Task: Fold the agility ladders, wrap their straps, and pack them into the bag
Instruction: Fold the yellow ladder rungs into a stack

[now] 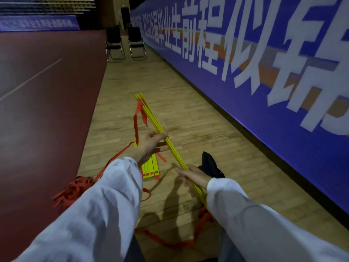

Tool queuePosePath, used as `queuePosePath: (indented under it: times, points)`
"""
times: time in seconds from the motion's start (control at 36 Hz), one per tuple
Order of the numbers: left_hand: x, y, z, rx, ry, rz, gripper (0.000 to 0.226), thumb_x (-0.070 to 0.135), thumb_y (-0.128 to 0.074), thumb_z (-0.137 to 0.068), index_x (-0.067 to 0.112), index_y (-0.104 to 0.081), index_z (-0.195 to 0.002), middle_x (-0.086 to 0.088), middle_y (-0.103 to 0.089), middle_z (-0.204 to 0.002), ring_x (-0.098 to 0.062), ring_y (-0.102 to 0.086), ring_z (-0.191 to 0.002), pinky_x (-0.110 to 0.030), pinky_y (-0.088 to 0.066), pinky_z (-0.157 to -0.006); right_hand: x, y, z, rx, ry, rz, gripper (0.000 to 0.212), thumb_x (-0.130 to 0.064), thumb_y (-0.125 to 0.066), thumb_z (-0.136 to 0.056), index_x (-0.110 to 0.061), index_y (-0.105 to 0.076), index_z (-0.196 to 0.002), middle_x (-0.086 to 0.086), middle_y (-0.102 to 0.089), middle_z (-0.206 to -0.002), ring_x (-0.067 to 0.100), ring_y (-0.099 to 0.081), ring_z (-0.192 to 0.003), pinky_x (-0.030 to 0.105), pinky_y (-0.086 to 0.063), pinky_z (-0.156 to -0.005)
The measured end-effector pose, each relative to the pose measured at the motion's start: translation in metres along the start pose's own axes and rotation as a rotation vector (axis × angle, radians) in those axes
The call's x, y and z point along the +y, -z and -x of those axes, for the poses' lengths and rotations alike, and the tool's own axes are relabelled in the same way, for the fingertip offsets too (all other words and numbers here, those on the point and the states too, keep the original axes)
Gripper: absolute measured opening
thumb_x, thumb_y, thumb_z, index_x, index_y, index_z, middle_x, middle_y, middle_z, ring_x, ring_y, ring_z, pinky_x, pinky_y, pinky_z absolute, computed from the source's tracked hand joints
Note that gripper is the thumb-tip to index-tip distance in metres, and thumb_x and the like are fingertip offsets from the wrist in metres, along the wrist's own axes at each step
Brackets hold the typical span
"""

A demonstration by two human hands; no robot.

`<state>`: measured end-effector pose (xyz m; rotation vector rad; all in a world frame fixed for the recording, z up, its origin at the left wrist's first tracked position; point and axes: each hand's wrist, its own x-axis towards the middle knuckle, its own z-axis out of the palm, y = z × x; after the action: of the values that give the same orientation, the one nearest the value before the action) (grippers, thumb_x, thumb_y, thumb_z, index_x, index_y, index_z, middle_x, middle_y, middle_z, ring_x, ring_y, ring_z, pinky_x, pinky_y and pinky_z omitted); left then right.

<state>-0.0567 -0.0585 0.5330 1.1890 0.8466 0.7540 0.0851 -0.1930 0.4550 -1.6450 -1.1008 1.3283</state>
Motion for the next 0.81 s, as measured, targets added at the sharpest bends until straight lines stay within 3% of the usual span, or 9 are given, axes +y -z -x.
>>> queuePosePath:
  times: [0.11, 0.19, 0.31, 0.36, 0.44, 0.56, 0.64, 0.72, 0.81]
  points:
    - [-0.010, -0.024, 0.010, 0.015, -0.166, -0.213, 0.011, 0.010, -0.069, -0.087, 0.002, -0.063, -0.090, -0.006, -0.064, -0.075, -0.005, -0.060, -0.062, -0.014, -0.048, -0.056, -0.054, -0.011, -0.013, 0.165, 0.066, -0.089, 0.021, -0.032, -0.060, -0.092, -0.015, -0.057, -0.082, 0.001, -0.052, -0.063, 0.013, -0.049, -0.055, 0.026, -0.040, -0.057]
    - [-0.005, -0.030, 0.012, 0.047, -0.274, -0.308, 0.012, 0.015, -0.071, -0.086, 0.007, -0.063, -0.081, -0.002, -0.060, -0.069, -0.003, -0.053, -0.060, -0.013, -0.040, -0.056, -0.083, -0.013, -0.023, 0.240, 0.120, -0.137, 0.023, -0.024, -0.050, -0.098, -0.016, -0.051, -0.076, 0.001, -0.039, -0.060, 0.012, -0.035, -0.050, 0.021, -0.027, -0.044]
    - [0.015, -0.019, 0.011, 0.193, -0.426, -0.427, 0.029, 0.036, -0.060, -0.093, 0.008, -0.063, -0.087, 0.002, -0.061, -0.072, -0.006, -0.053, -0.066, -0.023, -0.041, -0.064, -0.087, -0.012, -0.030, 0.292, 0.122, -0.113, 0.046, -0.060, -0.042, -0.094, -0.021, -0.045, -0.071, -0.006, -0.035, -0.054, 0.011, -0.030, -0.047, 0.026, -0.025, -0.047]
    - [0.027, -0.008, 0.010, 0.336, -0.561, -0.465, 0.021, 0.030, -0.051, -0.097, 0.014, -0.058, -0.086, 0.001, -0.058, -0.075, -0.014, -0.054, -0.070, -0.033, -0.044, -0.068, -0.084, -0.010, -0.030, 0.277, 0.109, -0.124, 0.054, -0.073, -0.039, -0.086, -0.023, -0.041, -0.068, -0.008, -0.033, -0.052, 0.012, -0.029, -0.046, 0.027, -0.024, -0.048]
    - [0.042, 0.006, 0.002, 0.360, -0.716, -0.500, 0.018, 0.014, -0.046, -0.098, 0.013, -0.058, -0.111, -0.012, -0.056, -0.106, -0.019, -0.054, -0.089, -0.032, -0.045, -0.084, -0.078, -0.011, -0.030, 0.218, 0.075, -0.133, 0.065, -0.087, -0.033, -0.068, -0.023, -0.037, -0.065, -0.006, -0.030, -0.052, 0.012, -0.026, -0.046, 0.028, -0.022, -0.049]
    - [0.053, 0.016, -0.009, 0.248, -0.694, -0.597, 0.027, 0.012, -0.050, -0.098, 0.010, -0.058, -0.124, -0.009, -0.051, -0.114, -0.012, -0.052, -0.100, -0.007, -0.037, -0.078, -0.068, -0.016, -0.031, 0.203, 0.067, -0.099, 0.074, -0.097, -0.030, -0.052, -0.024, -0.035, -0.060, -0.006, -0.031, -0.051, 0.012, -0.026, -0.045, 0.028, -0.022, -0.049]
    - [0.054, 0.022, -0.011, 0.170, -0.648, -0.587, 0.011, 0.005, -0.059, -0.092, 0.006, -0.063, -0.102, 0.000, -0.062, -0.091, 0.006, -0.058, -0.080, -0.012, -0.039, -0.071, -0.064, -0.015, -0.028, 0.196, 0.063, -0.102, 0.076, -0.099, -0.033, -0.049, -0.023, -0.036, -0.060, -0.006, -0.032, -0.051, 0.012, -0.027, -0.045, 0.028, -0.022, -0.050]
    - [0.051, 0.027, -0.012, 0.156, -0.584, -0.567, 0.012, 0.001, -0.063, -0.088, 0.008, -0.057, -0.094, 0.008, -0.059, -0.084, 0.003, -0.056, -0.073, -0.022, -0.043, -0.074, -0.060, -0.012, -0.024, 0.185, 0.067, -0.099, 0.076, -0.098, -0.034, -0.050, -0.023, -0.038, -0.061, -0.006, -0.032, -0.052, 0.012, -0.029, -0.046, 0.028, -0.025, -0.050]
    - [0.049, 0.030, -0.009, 0.147, -0.555, -0.520, 0.011, 0.000, -0.063, -0.088, 0.005, -0.057, -0.095, 0.005, -0.057, -0.079, 0.006, -0.056, -0.068, -0.013, -0.042, -0.069, -0.060, -0.012, -0.020, 0.175, 0.059, -0.112, 0.077, -0.096, -0.035, -0.053, -0.021, -0.041, -0.066, -0.005, -0.032, -0.052, 0.012, -0.029, -0.045, 0.027, -0.026, -0.050]
